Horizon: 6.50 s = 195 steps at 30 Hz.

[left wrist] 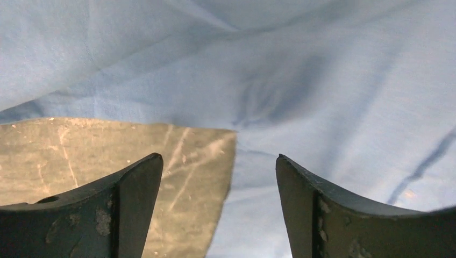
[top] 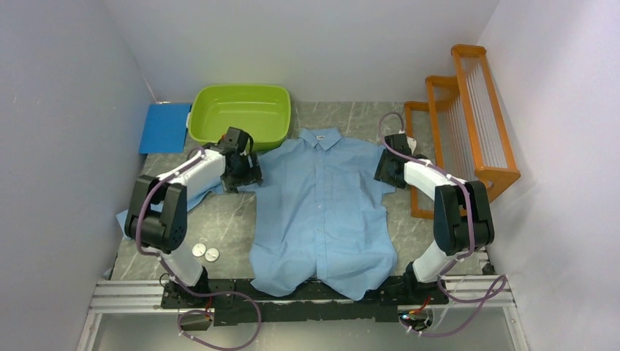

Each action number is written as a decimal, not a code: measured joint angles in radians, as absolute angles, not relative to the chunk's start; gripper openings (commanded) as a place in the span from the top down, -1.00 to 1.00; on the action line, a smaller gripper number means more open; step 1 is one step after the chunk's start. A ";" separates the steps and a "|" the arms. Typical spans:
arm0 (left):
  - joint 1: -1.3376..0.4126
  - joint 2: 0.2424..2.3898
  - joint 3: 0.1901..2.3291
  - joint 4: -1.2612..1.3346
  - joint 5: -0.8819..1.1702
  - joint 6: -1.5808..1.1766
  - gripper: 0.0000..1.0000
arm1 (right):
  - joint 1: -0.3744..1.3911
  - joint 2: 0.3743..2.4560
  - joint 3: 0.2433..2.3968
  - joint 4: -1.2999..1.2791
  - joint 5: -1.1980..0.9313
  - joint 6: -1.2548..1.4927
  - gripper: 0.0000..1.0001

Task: Pin the brooch onto the clothing
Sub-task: Flatten out the clothes at the center of the board.

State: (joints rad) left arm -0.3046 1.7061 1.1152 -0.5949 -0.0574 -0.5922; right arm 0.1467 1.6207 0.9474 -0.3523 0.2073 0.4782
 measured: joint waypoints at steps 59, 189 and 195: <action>-0.305 1.467 1.219 -0.487 0.107 -0.334 -0.76 | 0.527 1.371 1.074 -0.375 0.112 0.333 -0.57; -0.596 2.132 1.700 -0.564 -0.155 -0.339 -0.70 | 0.313 1.971 1.403 -0.336 -0.123 0.327 -0.70; -0.638 1.789 1.445 -0.527 -0.055 -0.416 -0.88 | 0.352 1.639 1.188 -0.304 -0.177 0.320 -0.73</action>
State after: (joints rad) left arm -0.6376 1.7889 1.4448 -0.5270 -0.0551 -0.4164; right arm 0.3515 1.6394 1.1877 -0.3042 -0.1768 0.3202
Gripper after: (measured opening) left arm 0.913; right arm 0.859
